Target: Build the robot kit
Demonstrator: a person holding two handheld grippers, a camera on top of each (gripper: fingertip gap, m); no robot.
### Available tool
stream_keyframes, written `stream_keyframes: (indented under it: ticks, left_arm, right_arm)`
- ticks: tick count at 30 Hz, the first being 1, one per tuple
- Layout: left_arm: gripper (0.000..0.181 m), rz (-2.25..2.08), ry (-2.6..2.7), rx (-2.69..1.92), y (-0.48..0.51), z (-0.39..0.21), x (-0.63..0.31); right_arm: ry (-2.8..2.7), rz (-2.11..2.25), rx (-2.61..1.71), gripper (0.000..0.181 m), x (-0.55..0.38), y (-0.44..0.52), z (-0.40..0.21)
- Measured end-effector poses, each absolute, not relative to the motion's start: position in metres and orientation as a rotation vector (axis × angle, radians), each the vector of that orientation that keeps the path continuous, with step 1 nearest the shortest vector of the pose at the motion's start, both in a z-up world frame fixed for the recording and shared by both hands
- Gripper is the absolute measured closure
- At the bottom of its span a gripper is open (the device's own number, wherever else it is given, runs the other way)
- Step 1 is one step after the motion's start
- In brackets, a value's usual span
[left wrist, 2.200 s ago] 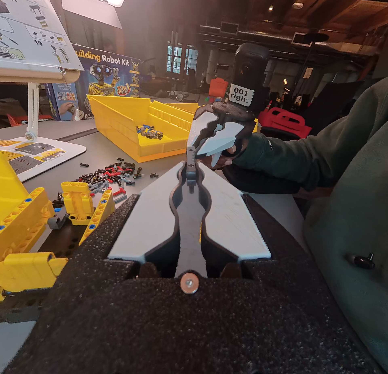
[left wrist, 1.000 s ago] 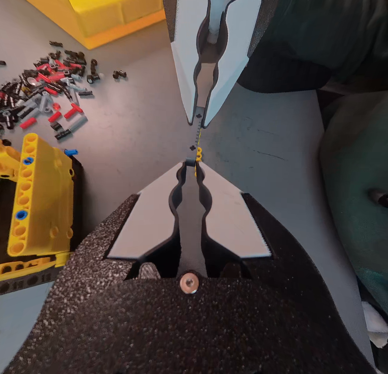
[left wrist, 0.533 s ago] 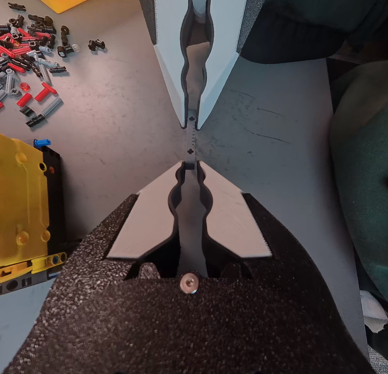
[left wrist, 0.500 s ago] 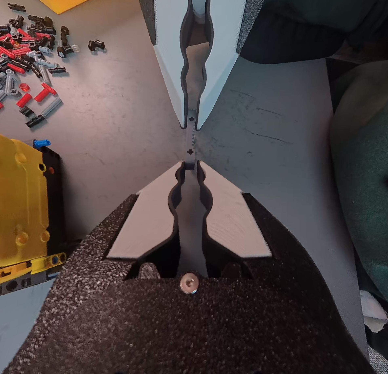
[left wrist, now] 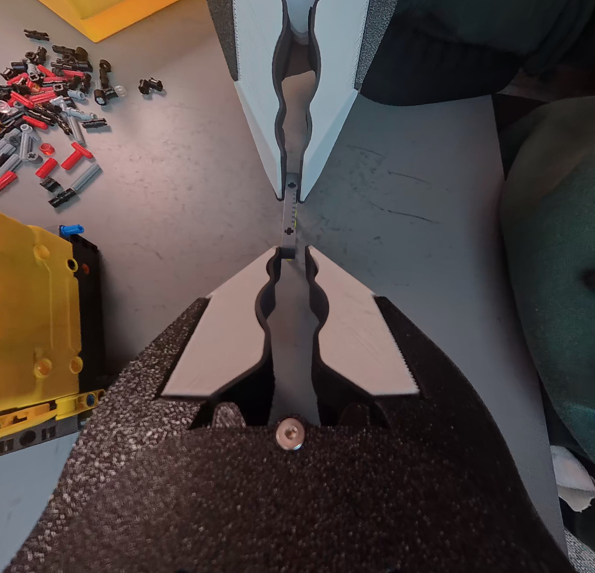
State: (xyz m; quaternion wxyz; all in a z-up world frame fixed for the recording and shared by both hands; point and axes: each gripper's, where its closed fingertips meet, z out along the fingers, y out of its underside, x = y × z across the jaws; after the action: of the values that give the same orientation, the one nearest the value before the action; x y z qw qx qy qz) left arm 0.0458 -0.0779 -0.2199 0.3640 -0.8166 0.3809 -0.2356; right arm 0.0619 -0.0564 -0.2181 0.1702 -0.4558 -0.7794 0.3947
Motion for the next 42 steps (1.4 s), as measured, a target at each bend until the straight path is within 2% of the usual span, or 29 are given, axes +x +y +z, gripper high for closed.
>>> stream_keyframes:
  ticks: [12, 42]
  left_arm:
    - [0.174, -0.575, 0.956, -2.078, -0.0722, -0.2152, 0.0452]
    - [0.174, -0.502, 0.984, -2.101, -0.0752, -0.2179, 0.0469]
  right_arm:
    - [-2.231, 1.097, -1.286, 0.174, 0.0619, -0.0540, -0.2182]
    - [-2.268, 1.080, -1.253, 0.173, 0.0610, -0.0532, -0.2196]
